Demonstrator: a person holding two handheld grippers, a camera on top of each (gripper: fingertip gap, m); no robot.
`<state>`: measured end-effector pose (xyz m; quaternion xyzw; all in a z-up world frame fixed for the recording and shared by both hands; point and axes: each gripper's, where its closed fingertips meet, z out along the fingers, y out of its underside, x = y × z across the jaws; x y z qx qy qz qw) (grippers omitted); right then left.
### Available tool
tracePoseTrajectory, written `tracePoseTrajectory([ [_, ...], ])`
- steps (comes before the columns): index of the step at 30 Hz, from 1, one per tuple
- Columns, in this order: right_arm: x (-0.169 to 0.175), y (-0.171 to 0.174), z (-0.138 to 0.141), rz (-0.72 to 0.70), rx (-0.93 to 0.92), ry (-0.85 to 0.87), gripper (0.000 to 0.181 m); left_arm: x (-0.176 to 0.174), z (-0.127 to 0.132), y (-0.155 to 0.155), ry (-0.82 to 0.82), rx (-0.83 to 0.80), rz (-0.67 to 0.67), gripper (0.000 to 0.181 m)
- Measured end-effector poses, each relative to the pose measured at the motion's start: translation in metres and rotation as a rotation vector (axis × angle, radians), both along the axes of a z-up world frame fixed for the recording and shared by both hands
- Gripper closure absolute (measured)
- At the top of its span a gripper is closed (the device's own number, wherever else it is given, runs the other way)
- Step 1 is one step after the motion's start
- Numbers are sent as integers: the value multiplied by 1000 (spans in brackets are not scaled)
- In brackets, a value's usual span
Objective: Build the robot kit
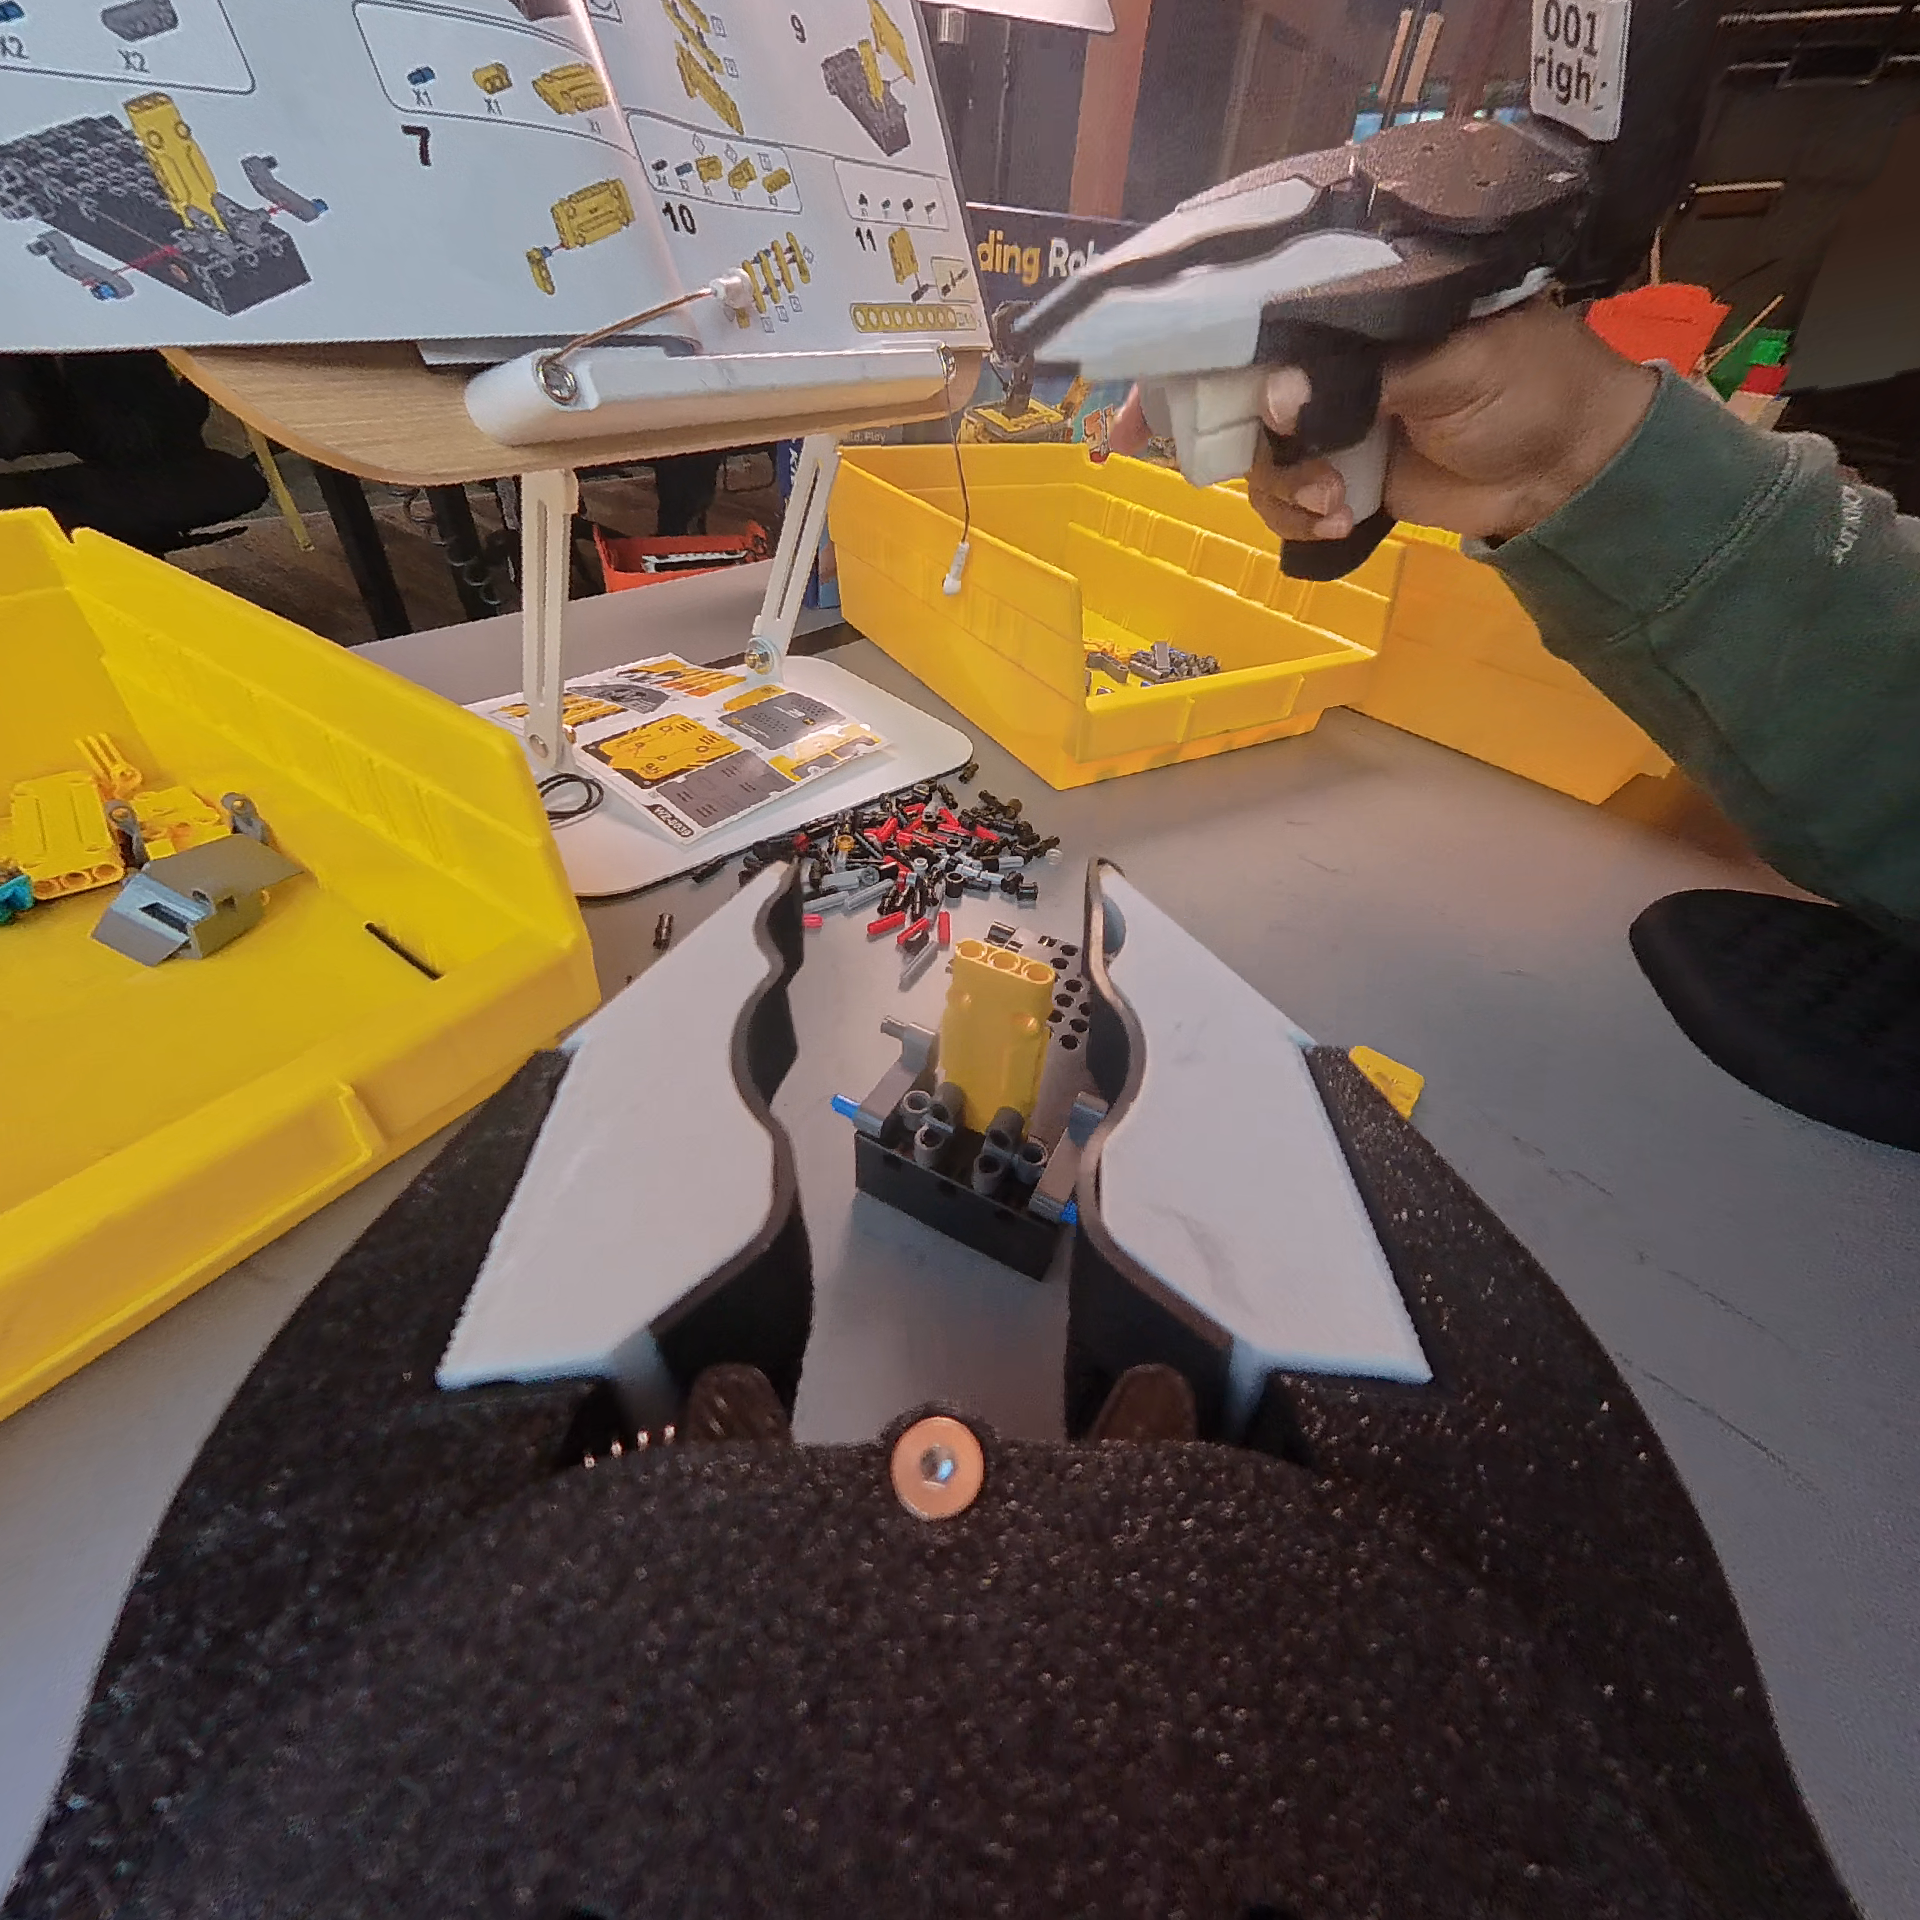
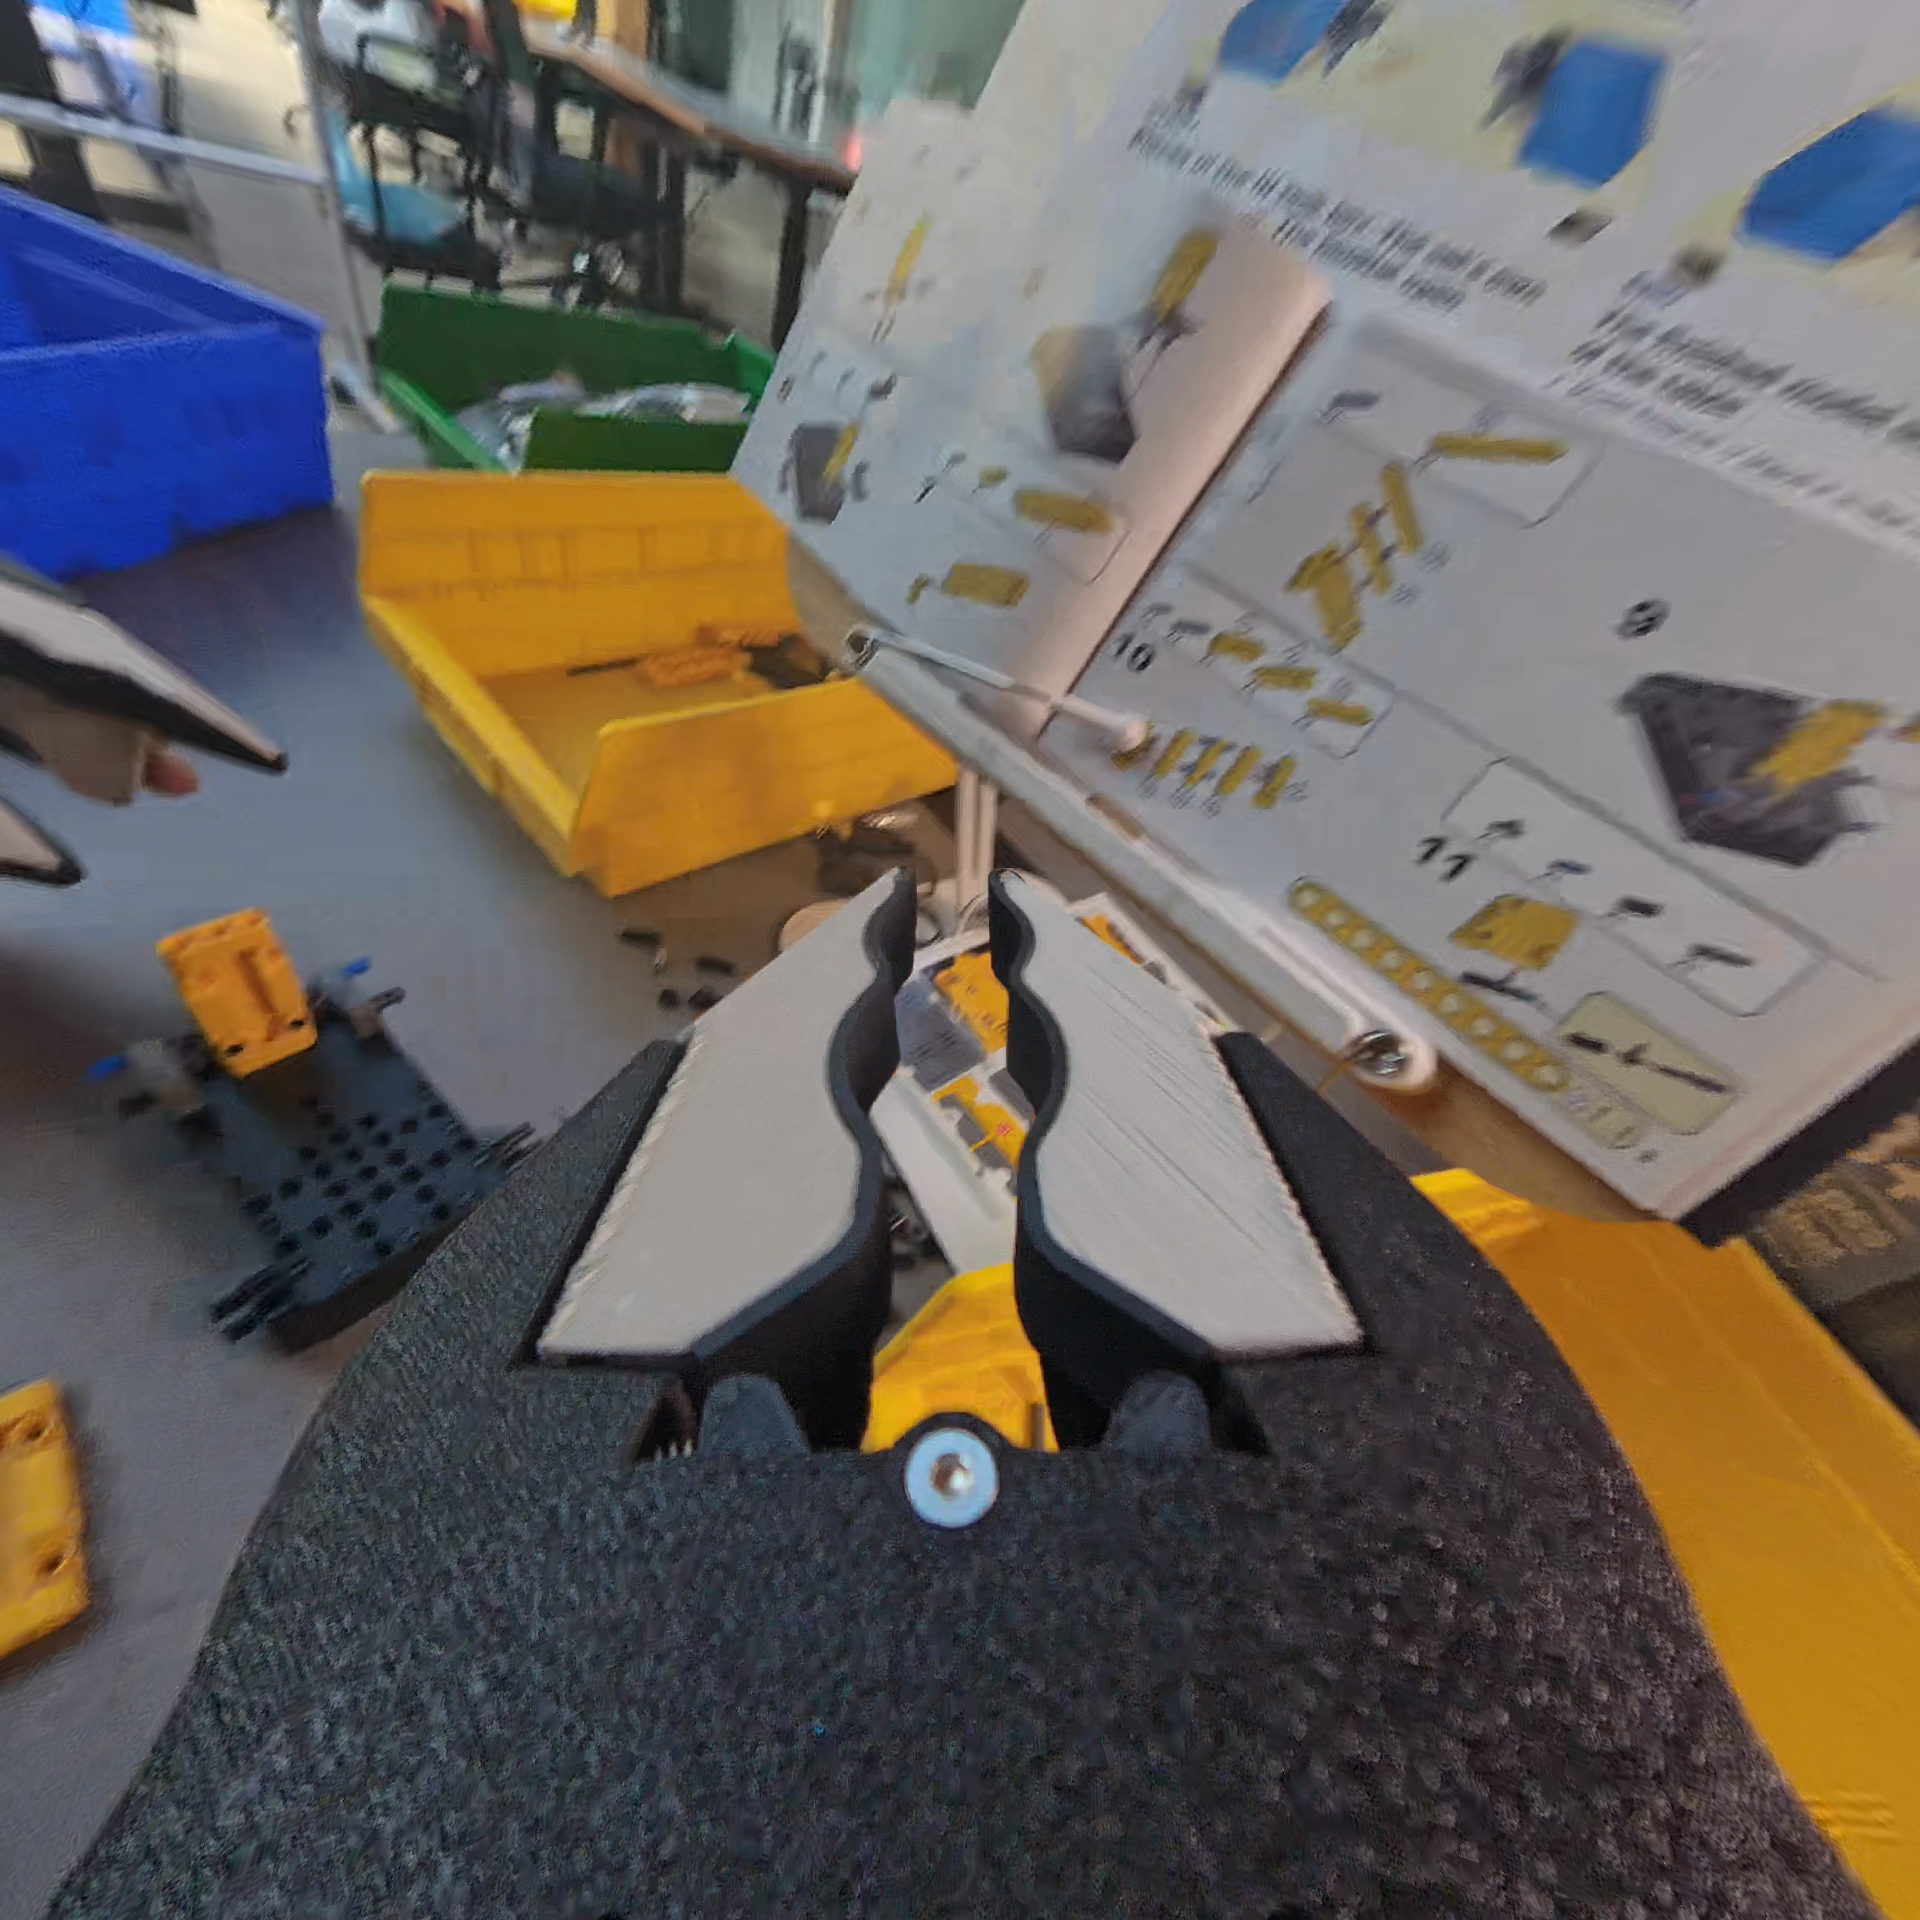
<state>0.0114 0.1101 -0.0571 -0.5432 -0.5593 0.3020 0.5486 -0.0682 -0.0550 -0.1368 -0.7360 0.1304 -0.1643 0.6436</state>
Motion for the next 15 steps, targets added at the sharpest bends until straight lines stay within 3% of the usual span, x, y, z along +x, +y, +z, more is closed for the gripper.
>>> tracePoseTrajectory([
  [3, 0, -34, -54, 116, -65, -241, 163, -1, -11, 1, 39, -65, -28, 119],
  [9, 17, -73, -137, 194, -85, -496, 162, 12, -44, -3, 80, -280, -189, 93],
  [13, 30, -80, -151, 181, -133, -493, 162, 20, -72, 0, 160, -424, -227, 83],
  [15, 37, -78, -146, 147, -125, -454, 161, 18, -89, 1, 251, -491, -217, 91],
])
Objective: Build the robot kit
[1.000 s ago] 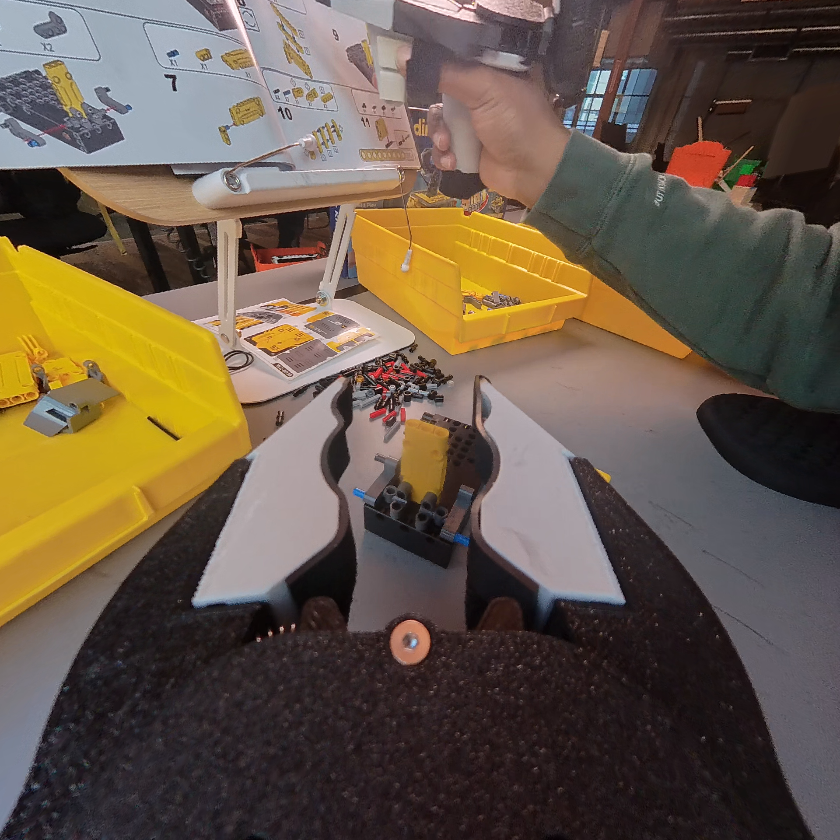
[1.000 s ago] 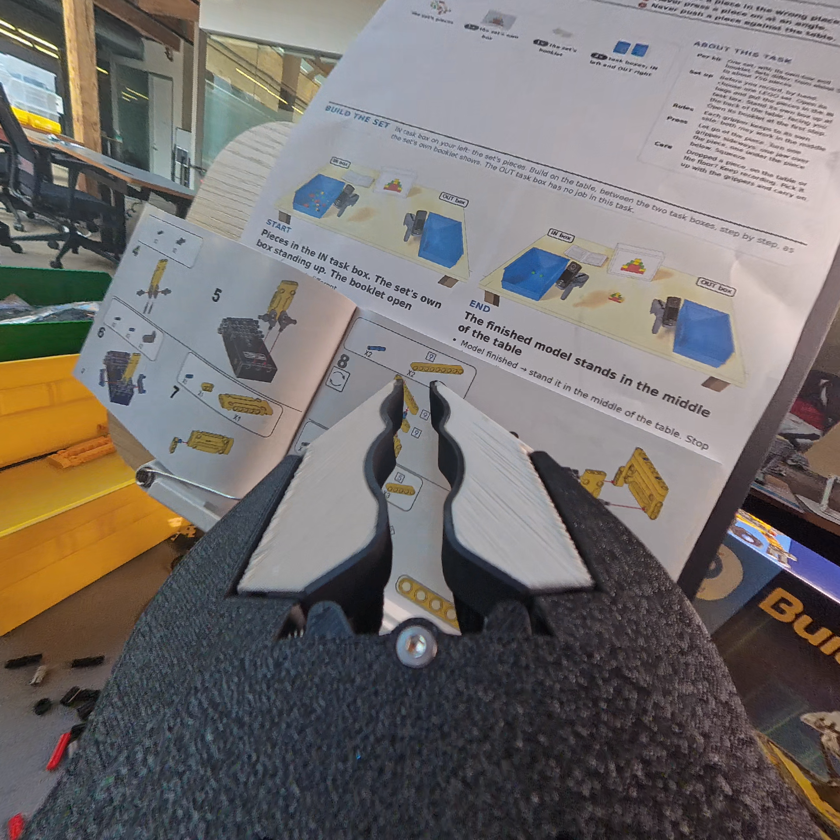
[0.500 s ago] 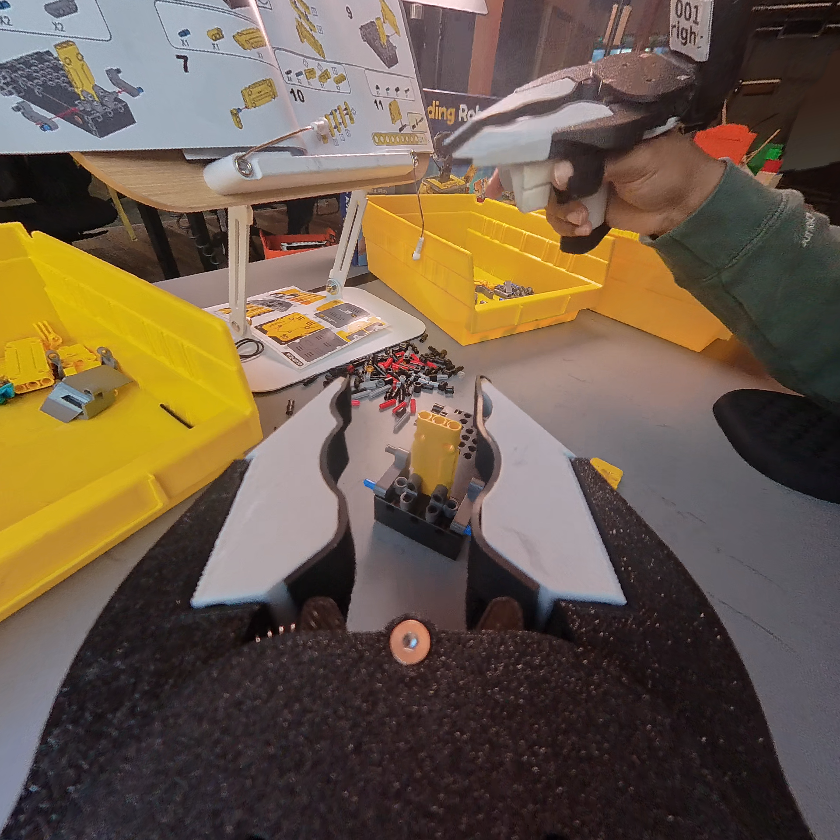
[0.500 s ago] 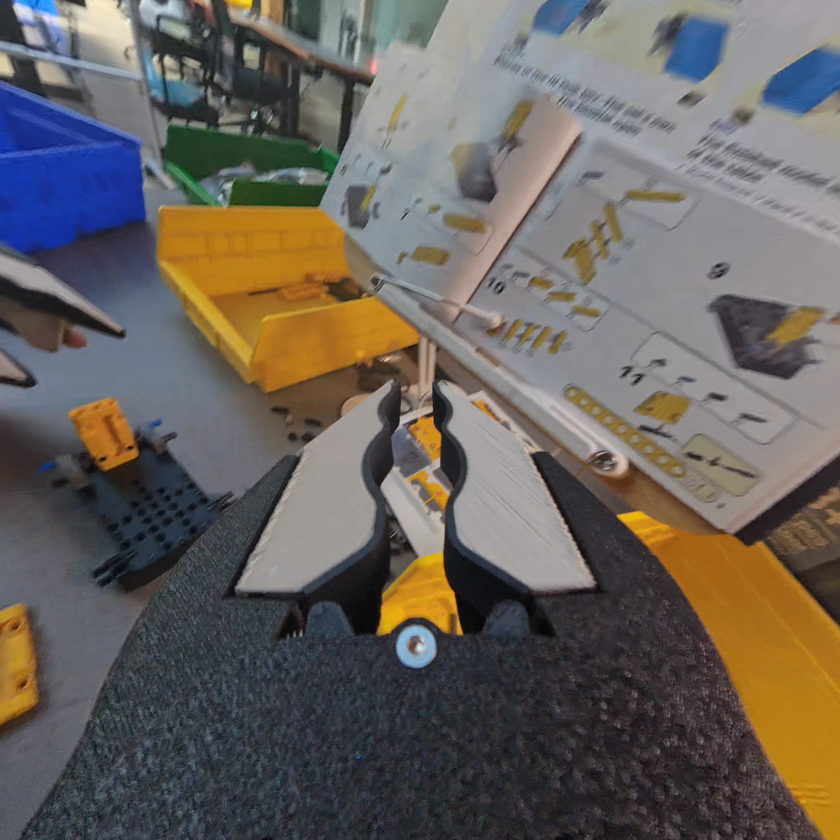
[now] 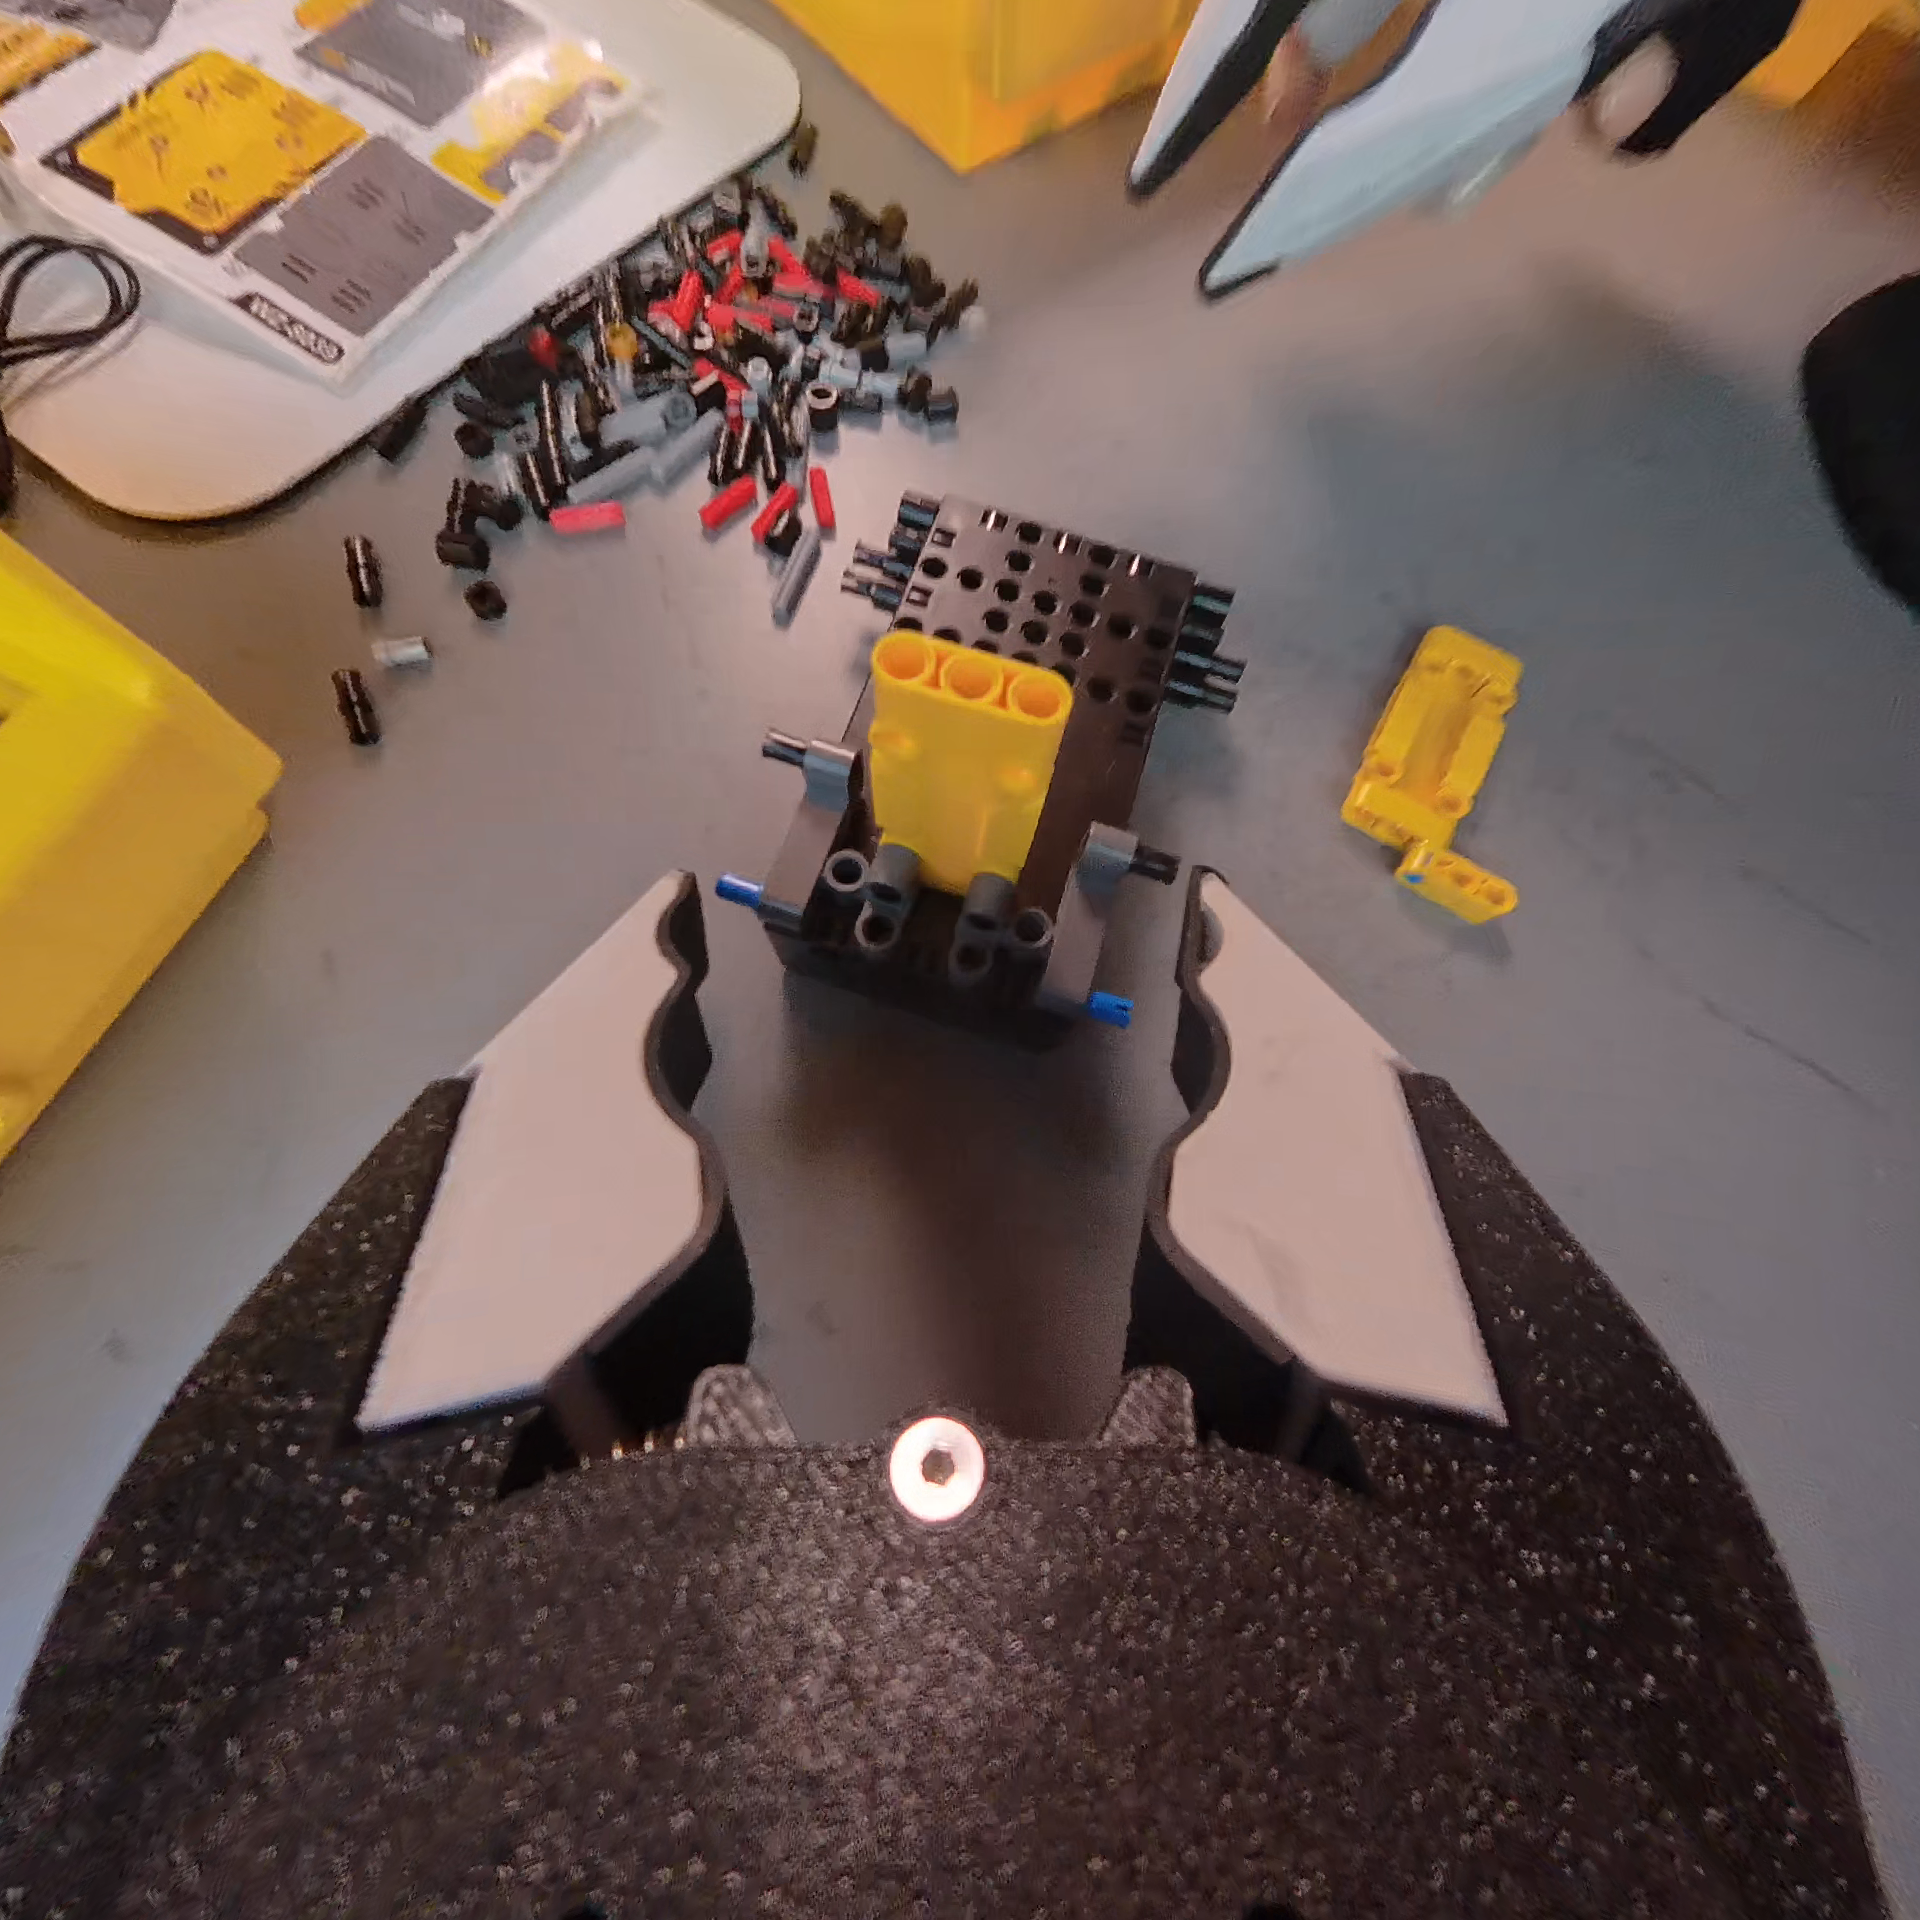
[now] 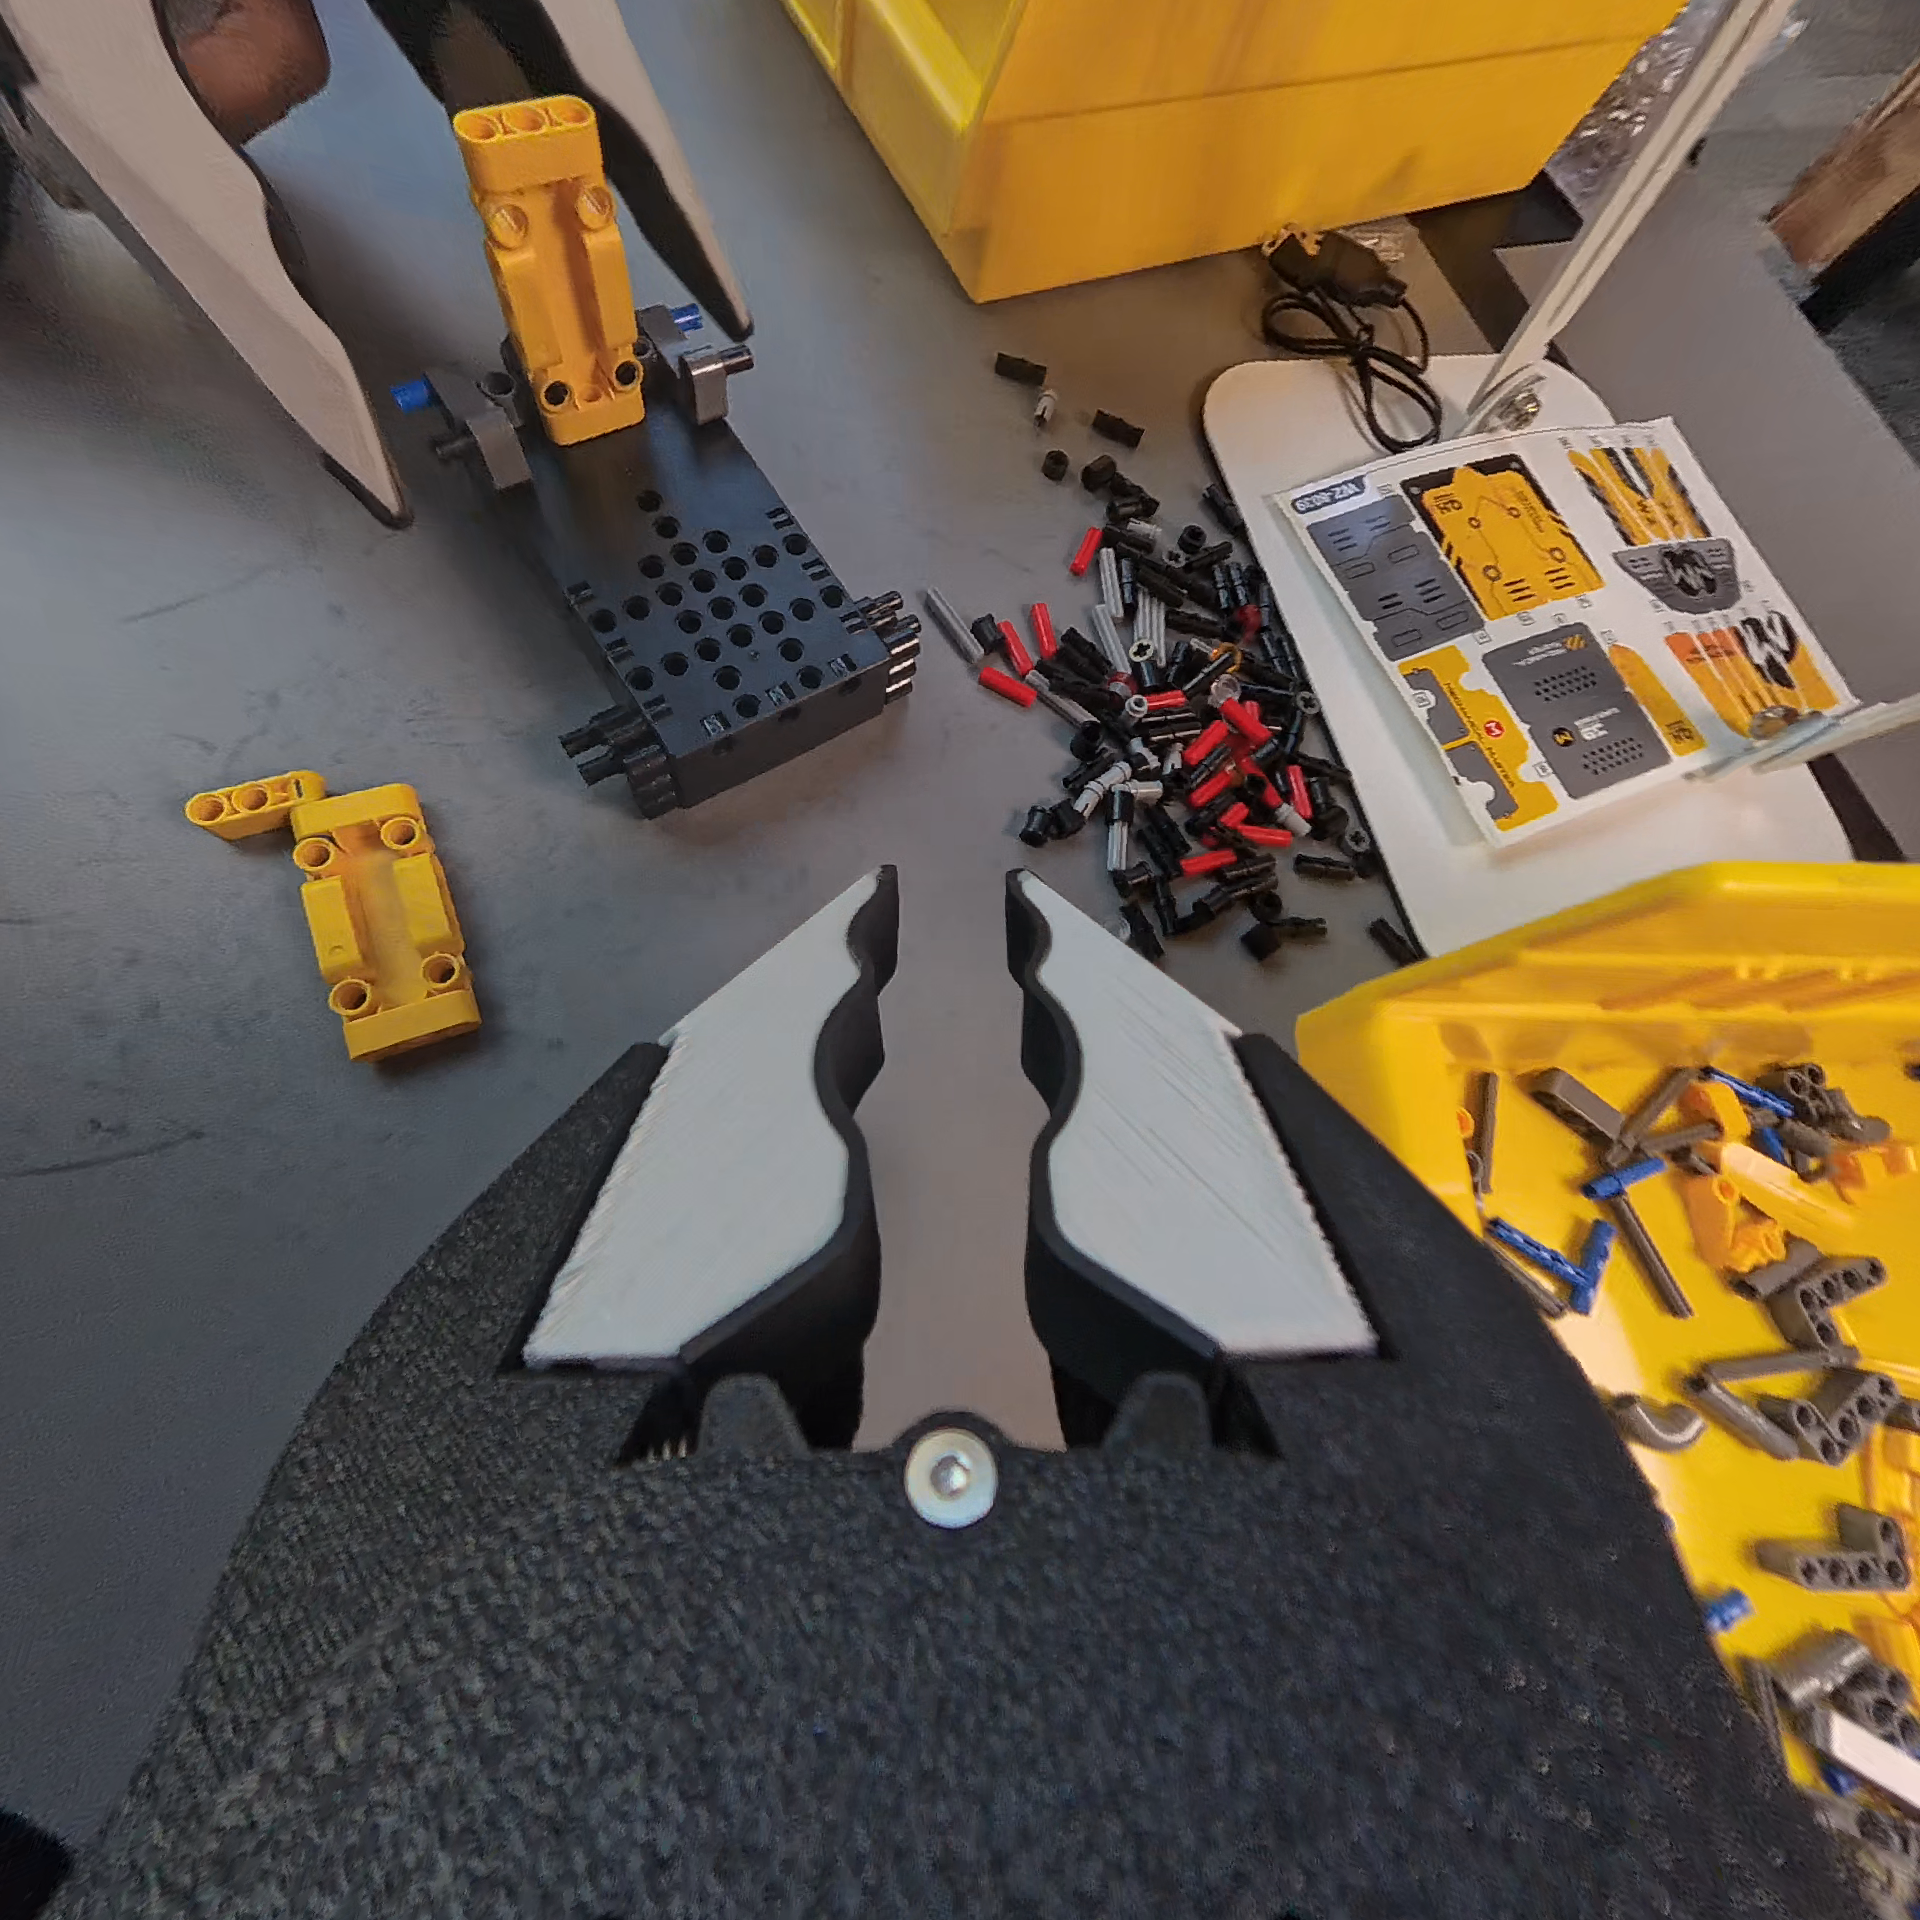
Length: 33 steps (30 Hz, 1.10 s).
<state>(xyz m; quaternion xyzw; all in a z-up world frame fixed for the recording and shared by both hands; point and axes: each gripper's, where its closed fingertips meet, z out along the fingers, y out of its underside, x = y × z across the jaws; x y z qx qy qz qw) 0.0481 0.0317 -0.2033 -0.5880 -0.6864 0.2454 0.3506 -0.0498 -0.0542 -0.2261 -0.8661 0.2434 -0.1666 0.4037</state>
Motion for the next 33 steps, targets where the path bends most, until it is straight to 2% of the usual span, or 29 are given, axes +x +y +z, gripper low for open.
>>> tracePoseTrajectory([
  [2, 9, 4, 7, -39, 19, 33, 160, -4, -17, -3, 117, -39, -16, 109],
  [5, 26, 13, 24, -113, 22, 93, 158, -2, -20, -10, 173, -35, -81, 111],
  [8, 48, 28, 45, -202, 40, 150, 157, -4, -21, -20, 165, -37, -144, 111],
  [12, 77, 61, 66, -340, 85, 151, 158, -10, -18, -20, 156, -26, -128, 109],
  [16, 84, 99, 79, -370, 120, 28, 162, -6, 7, -15, 35, 65, -100, 98],
  [19, 79, 137, 61, -371, 92, -108, 162, -10, 34, -9, -51, 197, -41, 100],
  [23, 69, 157, 9, -364, -65, -326, 163, -21, 47, -8, -48, 290, 37, 105],
  [27, 58, 170, -6, -404, -94, -391, 168, -26, 52, -7, -39, 331, 65, 108],
  [33, 64, 177, -26, -461, -195, -433, 167, -28, 55, -7, -54, 350, 76, 113],
])
